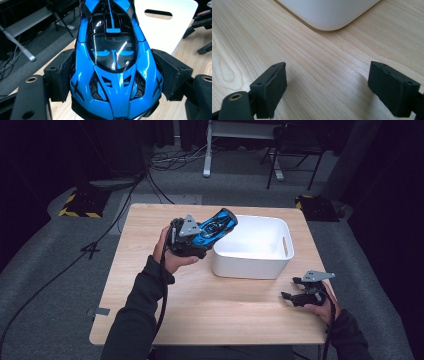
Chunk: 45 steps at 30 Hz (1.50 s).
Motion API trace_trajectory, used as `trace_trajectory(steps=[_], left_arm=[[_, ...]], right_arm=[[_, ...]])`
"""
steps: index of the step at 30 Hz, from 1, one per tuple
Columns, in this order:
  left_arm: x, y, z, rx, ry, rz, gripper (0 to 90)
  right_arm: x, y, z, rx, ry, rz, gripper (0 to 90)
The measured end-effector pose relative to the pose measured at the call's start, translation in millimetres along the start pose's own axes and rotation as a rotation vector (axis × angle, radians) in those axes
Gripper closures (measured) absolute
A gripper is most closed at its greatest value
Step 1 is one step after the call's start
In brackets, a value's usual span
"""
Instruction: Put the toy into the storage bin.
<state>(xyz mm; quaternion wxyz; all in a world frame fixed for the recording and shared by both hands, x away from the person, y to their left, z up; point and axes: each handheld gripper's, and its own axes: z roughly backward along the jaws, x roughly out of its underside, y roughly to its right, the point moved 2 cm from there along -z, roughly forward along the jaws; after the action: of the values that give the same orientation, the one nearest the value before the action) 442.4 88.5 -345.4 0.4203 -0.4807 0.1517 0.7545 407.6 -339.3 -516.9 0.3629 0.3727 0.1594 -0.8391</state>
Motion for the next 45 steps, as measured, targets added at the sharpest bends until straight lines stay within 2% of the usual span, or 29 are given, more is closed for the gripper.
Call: trace_trajectory(steps=[1, 2, 3, 9, 12, 18, 20, 21, 24, 26, 32, 38, 39, 41, 42, 44, 45], left_arm=[[-0.9, 1.5, -2.0, 0.013, -0.009, 0.005, 24.4], [-2.1, 1.1, -3.3, 0.016, -0.018, -0.016, 24.4], [-2.8, 3.4, -5.7, 0.023, -0.014, -0.002, 24.4], [-7.3, 4.8, -16.5, 0.052, -0.052, -0.046, 24.4], [-7.9, 5.2, -21.3, 0.073, -0.06, -0.053, 24.4], [-10.1, 6.4, -29.8, 0.105, -0.118, -0.085, 24.4], [-11.5, 5.1, -33.2, 0.109, -0.13, -0.111, 24.4], [-12.0, 4.7, -34.9, 0.116, -0.15, -0.128, 24.4], [-14.5, 5.7, -41.2, 0.116, -0.177, -0.147, 24.4], [-16.8, 6.0, -45.6, 0.132, -0.192, -0.163, 24.4], [-23.8, 5.2, -56.4, 0.166, -0.222, -0.163, 24.4], [-27.1, 4.9, -67.1, 0.174, -0.264, -0.19, 24.4], [-26.9, 4.5, -68.8, 0.185, -0.268, -0.192, 24.4], [-26.6, 3.7, -70.6, 0.167, -0.277, -0.211, 24.4], [-26.0, 4.2, -72.2, 0.191, -0.282, -0.192, 24.4], [-26.4, 2.4, -74.5, 0.16, -0.302, -0.213, 24.4], [-26.6, 2.4, -76.0, 0.171, -0.309, -0.202, 24.4]], right_arm=[[0.0, 0.0, 0.0, 0.0, 0.0, 0.0, 15.6], [0.0, 0.0, 0.0, 0.0, 0.0, 0.0, 15.6], [0.0, 0.0, 0.0, 0.0, 0.0, 0.001, 15.6], [0.0, 0.0, 0.0, 0.001, 0.0, 0.0, 15.6], [0.0, 0.0, 0.0, 0.001, 0.0, 0.001, 15.6], [0.0, 0.0, 0.0, 0.0, 0.0, 0.0, 15.6], [0.0, 0.1, 0.0, 0.0, 0.0, 0.001, 15.6], [0.0, 0.1, 0.0, 0.0, 0.0, 0.001, 15.6], [0.0, 0.0, 0.0, 0.0, 0.0, 0.0, 15.6], [0.0, 0.0, 0.0, 0.0, 0.0, 0.0, 15.6], [0.0, 0.0, 0.0, 0.0, 0.0, 0.0, 15.6], [0.0, 0.0, 0.0, 0.0, 0.001, 0.0, 15.6], [0.0, 0.0, 0.0, 0.0, 0.0, 0.001, 15.6], [0.1, 0.0, 0.0, 0.0, 0.001, 0.002, 15.6], [0.1, 0.0, 0.0, -0.001, 0.001, 0.001, 15.6], [0.1, 0.0, 0.1, 0.0, 0.001, 0.001, 15.6], [0.1, 0.0, 0.0, 0.0, 0.001, 0.001, 15.6]])
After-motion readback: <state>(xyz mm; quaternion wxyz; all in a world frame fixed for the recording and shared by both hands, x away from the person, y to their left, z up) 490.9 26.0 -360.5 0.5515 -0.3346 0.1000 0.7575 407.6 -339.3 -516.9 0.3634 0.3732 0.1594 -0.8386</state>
